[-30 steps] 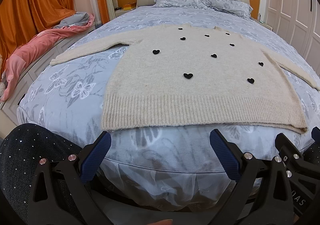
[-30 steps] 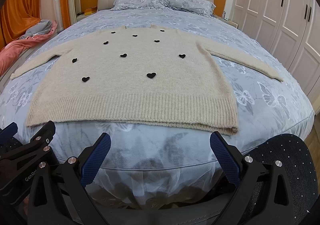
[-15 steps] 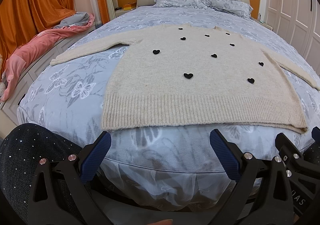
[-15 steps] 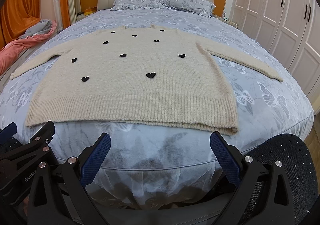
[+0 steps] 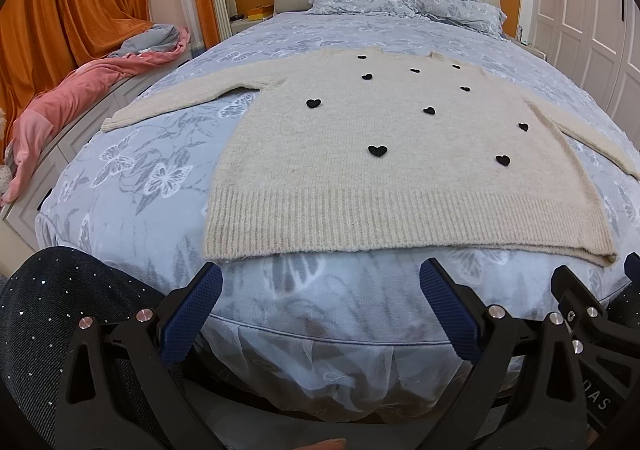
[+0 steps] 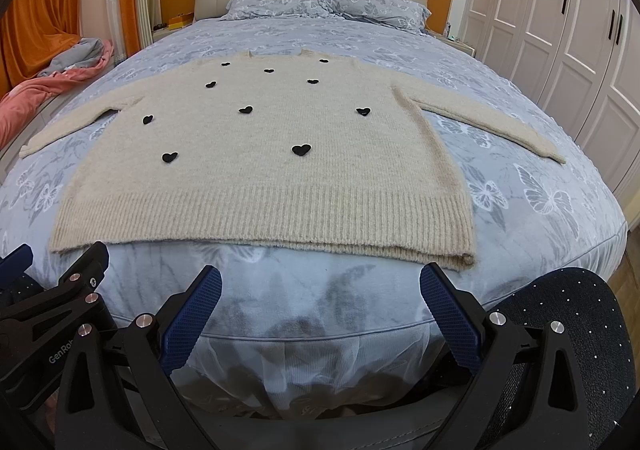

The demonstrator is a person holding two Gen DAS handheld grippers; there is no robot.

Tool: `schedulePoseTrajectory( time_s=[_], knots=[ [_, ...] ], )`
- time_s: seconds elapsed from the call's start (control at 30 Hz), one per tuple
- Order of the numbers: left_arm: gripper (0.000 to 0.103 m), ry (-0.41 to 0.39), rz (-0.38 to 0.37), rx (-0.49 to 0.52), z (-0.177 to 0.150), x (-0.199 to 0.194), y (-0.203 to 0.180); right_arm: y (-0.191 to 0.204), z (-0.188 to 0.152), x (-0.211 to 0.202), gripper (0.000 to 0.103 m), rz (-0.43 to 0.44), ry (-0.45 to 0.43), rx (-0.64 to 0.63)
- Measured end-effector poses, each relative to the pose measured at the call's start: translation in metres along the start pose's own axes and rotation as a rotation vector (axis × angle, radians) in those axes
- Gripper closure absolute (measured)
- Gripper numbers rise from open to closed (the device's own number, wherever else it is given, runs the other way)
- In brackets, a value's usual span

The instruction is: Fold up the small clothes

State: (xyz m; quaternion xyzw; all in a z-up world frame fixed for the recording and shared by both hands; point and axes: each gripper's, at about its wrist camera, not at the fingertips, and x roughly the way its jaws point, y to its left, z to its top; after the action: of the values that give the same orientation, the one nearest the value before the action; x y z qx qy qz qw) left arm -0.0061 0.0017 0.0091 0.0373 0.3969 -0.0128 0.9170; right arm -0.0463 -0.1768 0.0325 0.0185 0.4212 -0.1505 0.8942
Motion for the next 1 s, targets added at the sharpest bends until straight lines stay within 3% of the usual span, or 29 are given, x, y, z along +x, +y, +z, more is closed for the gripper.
schedulePoseTrajectory(
  time_s=[1.0],
  knots=[
    [0.006,0.028,0.047,0.007,-0.0078,0.0005,0.0041,-0.0022,-0.0019,0.005,0.005,-0.006,0.028,-0.006]
  ],
)
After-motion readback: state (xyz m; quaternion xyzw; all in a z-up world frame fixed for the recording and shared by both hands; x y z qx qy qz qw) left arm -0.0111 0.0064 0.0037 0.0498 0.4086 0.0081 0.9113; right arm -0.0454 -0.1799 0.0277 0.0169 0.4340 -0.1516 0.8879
